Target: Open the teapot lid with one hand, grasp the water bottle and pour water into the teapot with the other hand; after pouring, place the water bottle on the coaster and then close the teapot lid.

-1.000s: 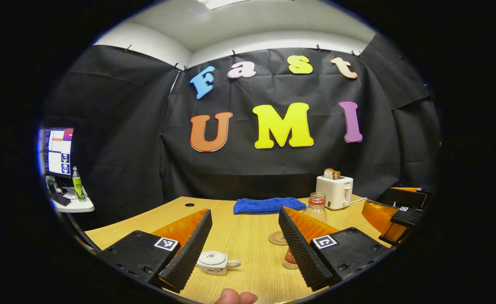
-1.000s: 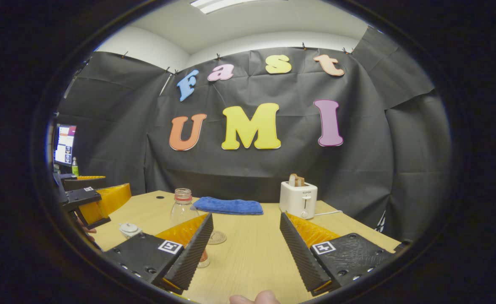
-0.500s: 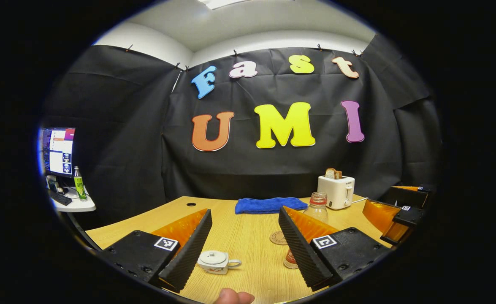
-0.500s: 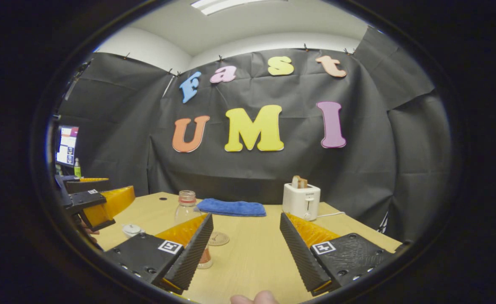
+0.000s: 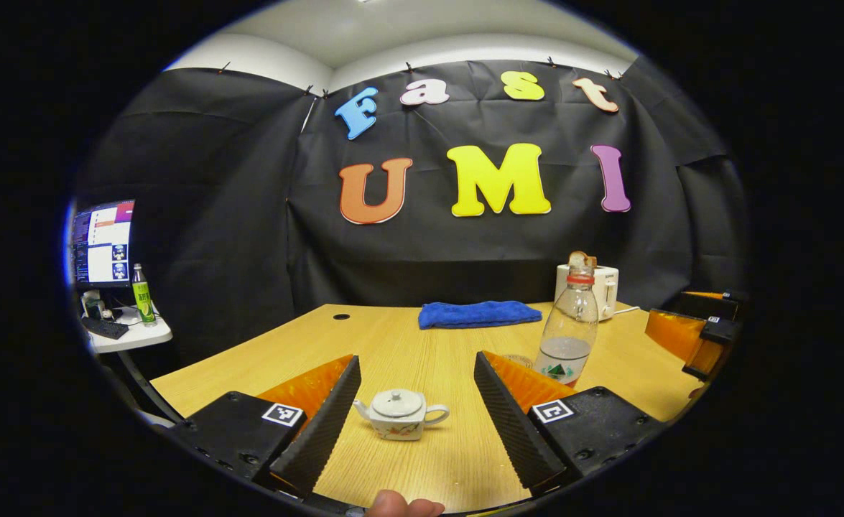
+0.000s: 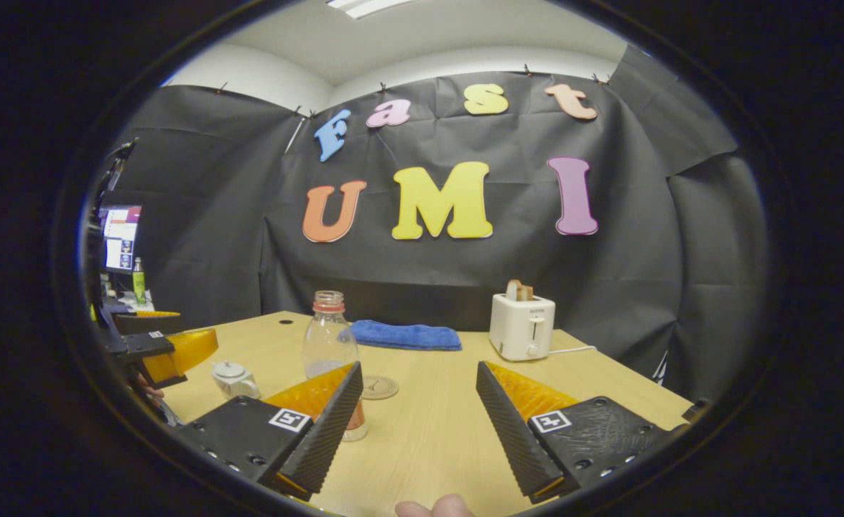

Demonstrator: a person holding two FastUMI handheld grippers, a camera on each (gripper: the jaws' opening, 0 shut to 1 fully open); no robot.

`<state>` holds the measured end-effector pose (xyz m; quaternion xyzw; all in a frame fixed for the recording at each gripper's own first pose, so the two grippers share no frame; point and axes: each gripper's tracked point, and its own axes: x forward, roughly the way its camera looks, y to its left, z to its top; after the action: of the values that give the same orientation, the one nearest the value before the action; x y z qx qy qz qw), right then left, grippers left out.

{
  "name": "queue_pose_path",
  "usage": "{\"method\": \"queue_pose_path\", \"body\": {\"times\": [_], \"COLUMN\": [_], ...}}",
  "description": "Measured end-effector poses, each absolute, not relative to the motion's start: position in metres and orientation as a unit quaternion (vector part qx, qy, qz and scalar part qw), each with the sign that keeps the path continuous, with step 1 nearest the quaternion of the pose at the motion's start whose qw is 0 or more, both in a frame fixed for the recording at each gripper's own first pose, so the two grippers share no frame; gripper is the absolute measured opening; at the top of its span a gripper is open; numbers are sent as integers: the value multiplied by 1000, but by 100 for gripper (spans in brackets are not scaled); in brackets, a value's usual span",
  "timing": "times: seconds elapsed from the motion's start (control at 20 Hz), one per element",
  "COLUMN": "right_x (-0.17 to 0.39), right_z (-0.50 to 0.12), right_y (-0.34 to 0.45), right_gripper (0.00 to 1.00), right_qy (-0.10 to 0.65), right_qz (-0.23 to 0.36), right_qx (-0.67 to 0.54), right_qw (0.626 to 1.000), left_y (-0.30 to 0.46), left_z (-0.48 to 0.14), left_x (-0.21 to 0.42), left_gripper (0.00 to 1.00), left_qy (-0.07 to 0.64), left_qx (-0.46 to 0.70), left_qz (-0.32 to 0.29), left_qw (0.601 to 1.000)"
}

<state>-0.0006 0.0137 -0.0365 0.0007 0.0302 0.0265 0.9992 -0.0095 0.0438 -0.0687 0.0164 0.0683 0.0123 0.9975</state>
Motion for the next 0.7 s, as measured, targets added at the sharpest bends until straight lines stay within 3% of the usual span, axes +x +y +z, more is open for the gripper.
{"method": "queue_pose_path", "body": {"times": [0.15,0.25,0.7], "right_x": [1,3,15], "right_z": [-42,-44,-64], "right_y": [6,-2,-15], "right_gripper": [97,95,95], "right_qy": [37,40,66], "right_qz": [19,9,-7], "right_qx": [2,2,9], "right_qw": [999,999,998], "left_y": [49,53,71], "left_z": [-80,-90,-128], "left_x": [4,16,39], "left_gripper": [99,94,51], "left_qy": [79,94,155], "left_qx": [17,21,16], "left_qz": [10,7,13], "left_qw": [997,995,988]}}
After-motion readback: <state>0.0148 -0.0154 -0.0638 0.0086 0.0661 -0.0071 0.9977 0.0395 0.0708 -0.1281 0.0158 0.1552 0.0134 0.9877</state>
